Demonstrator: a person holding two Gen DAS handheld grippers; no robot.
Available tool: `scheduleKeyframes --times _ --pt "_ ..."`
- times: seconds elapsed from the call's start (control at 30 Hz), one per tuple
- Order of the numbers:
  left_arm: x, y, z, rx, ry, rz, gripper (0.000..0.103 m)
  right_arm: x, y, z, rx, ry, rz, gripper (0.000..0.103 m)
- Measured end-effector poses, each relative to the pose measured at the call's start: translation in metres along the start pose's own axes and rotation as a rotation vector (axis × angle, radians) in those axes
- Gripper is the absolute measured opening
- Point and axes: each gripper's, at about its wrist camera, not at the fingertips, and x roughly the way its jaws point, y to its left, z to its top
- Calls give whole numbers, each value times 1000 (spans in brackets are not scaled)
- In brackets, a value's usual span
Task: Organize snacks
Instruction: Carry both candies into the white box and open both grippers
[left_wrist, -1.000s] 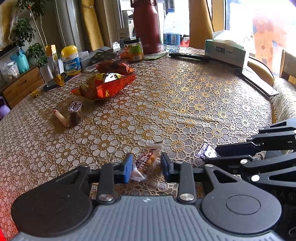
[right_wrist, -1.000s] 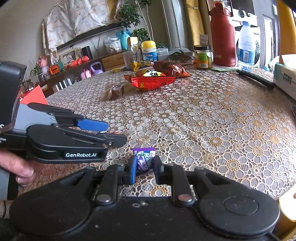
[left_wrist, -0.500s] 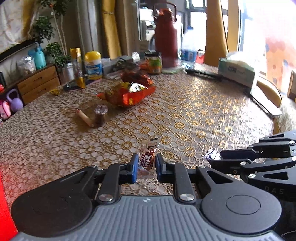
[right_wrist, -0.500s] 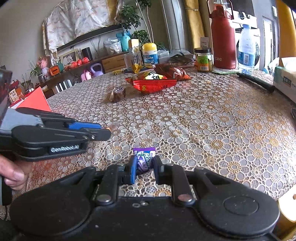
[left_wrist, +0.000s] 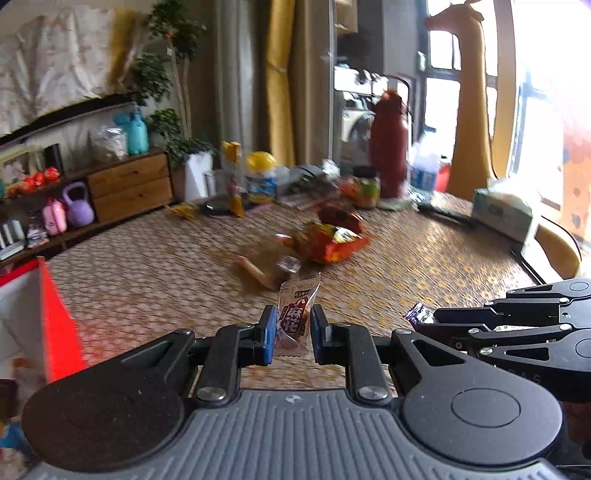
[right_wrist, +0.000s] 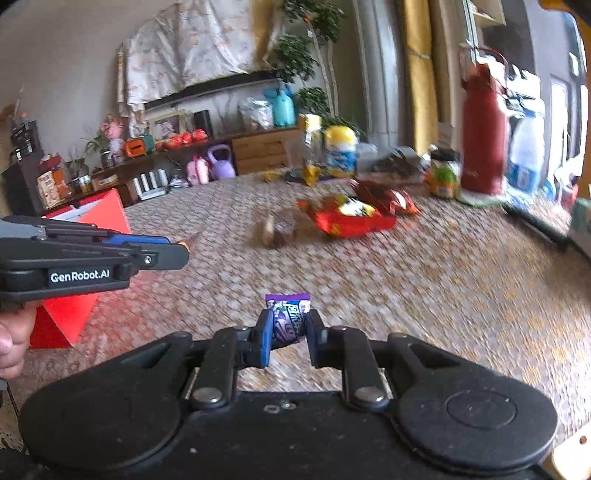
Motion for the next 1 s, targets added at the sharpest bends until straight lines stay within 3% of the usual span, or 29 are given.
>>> scheduleKeyframes --times 0.53,1.0 --pt "-80 92 -3 -62 -57 199 19 13 106 57 -204 -106 198 17" --pt "-116 155 -7 -42 -37 315 19 39 178 89 -299 -98 350 17"
